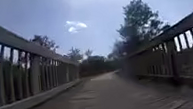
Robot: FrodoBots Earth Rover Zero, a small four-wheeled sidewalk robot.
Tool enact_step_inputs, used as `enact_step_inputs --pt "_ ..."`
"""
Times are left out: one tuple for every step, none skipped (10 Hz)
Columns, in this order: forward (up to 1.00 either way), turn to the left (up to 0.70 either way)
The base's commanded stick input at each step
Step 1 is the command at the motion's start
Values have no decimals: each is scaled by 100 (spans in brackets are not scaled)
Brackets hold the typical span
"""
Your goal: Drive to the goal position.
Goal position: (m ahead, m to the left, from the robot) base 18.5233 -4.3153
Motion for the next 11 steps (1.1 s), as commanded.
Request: enact_step_inputs --pt "85 0" --pt "85 0" --pt "85 0" --pt "85 0" --pt "85 0" --pt "85 0" --pt "85 0" --pt "85 0" --pt "85 0" --pt "85 0" --pt "85 0"
